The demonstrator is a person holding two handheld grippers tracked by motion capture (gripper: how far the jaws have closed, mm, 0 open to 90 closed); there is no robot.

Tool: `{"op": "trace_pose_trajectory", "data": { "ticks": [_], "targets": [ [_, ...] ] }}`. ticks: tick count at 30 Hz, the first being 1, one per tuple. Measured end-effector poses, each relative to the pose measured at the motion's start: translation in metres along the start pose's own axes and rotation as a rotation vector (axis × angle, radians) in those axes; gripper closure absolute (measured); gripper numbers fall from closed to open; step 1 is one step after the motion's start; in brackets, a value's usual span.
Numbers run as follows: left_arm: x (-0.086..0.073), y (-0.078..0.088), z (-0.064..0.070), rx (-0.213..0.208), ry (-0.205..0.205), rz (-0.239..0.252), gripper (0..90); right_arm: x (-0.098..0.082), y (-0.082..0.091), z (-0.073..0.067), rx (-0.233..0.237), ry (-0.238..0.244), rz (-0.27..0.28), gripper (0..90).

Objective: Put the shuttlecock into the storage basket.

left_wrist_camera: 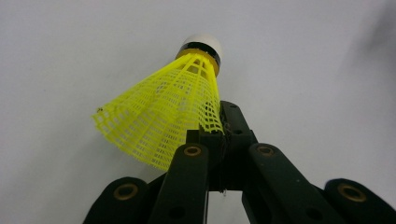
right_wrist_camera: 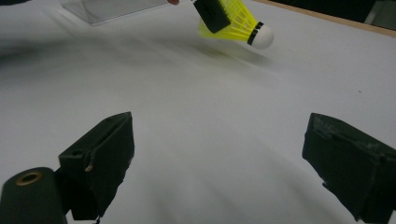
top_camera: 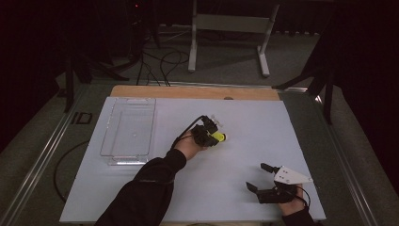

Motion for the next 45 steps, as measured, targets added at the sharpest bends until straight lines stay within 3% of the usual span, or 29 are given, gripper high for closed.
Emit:
{"op": "trace_pose_trajectory", "data": {
  "ticks": [4,10,18,25,28,30,38,45],
  "targets": [
    [-0.001,0.008,0.001,-0.007,-0.013,-0.002,90.0,0.0,0.0,0.0,0.0,0.0,0.0,9.4],
    [-0.005,0.02,0.006,-0.055,-0.057,-0.015,90.0,0.001,0.001,0.0,-0.001,-0.003,0.006,9.4],
    [-0.01,0.038,0.012,-0.099,-0.138,-0.018,89.9,0.001,0.0,0.0,-0.002,-0.006,0.005,9.4],
    [-0.015,0.054,0.011,-0.128,-0.147,-0.005,89.9,0.0,0.0,0.0,-0.003,-0.004,0.005,9.4],
    [-0.016,0.056,0.01,-0.122,-0.151,-0.008,89.9,0.0,0.0,0.0,-0.004,-0.007,0.003,9.4],
    [-0.02,0.067,0.009,-0.127,-0.175,-0.017,89.9,0.0,0.0,0.0,-0.004,-0.004,0.002,9.4],
    [-0.025,0.088,0.007,-0.111,-0.184,-0.025,89.9,0.0,-0.001,0.0,0.0,-0.004,0.001,9.4],
    [-0.03,0.109,0.003,-0.105,-0.192,0.001,89.9,0.0,-0.002,0.0,0.002,-0.01,-0.001,9.4]
  ]
}}
Point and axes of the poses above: each handheld gripper's, and its own axes: y roughly backward along the jaws, x roughly out of its top, z roughly to its right, the point moved 5 cm from there along -y, roughly forward along the jaws, and after that the axes turned 5 degrees about -y, right-handed, at the moved point
